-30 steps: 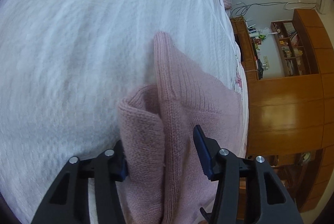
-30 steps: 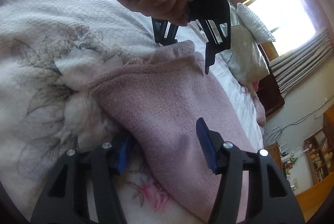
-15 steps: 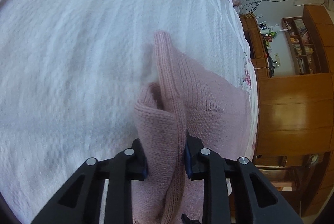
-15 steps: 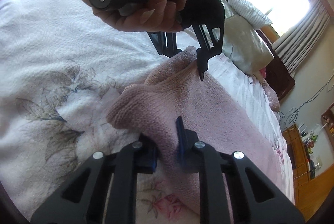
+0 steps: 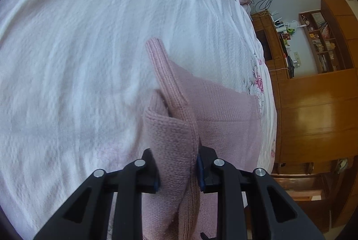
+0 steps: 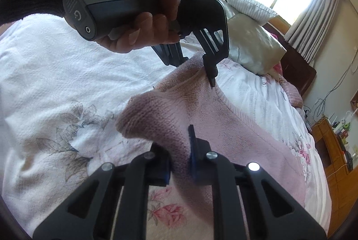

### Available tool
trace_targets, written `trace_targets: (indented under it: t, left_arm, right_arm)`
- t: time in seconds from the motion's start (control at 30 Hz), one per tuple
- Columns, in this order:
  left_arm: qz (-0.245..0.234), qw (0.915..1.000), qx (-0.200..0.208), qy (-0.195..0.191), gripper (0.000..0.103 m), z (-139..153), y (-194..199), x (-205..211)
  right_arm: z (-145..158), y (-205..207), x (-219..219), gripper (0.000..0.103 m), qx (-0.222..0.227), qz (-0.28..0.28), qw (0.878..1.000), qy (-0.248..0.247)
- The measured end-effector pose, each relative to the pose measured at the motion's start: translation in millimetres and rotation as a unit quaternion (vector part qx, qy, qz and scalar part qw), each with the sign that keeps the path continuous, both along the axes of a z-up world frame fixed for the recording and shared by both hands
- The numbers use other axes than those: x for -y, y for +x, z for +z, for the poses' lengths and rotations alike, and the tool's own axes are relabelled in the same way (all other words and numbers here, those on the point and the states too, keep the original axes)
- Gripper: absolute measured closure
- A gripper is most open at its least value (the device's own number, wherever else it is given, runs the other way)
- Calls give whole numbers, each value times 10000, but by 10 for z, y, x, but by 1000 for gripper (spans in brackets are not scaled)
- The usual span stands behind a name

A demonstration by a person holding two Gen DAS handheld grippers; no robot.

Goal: Fold small clothes

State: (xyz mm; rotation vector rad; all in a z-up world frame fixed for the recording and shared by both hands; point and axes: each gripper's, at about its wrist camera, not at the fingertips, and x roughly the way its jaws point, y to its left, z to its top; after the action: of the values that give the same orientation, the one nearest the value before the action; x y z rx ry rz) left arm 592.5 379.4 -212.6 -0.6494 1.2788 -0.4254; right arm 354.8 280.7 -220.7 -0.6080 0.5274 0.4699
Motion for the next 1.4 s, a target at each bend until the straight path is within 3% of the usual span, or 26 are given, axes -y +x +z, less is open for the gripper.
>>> trace_targets:
  t: [0.73, 1.4]
  left_arm:
    - [-291, 9970, 369, 622, 80, 923, -19, 699]
    - [-646, 9863, 586, 1399, 80, 1403, 12, 1744]
  right_arm:
    - [648, -28, 638, 92, 85, -369, 9952, 904]
    - [946, 39, 1573, 92, 153, -900, 9814, 1690]
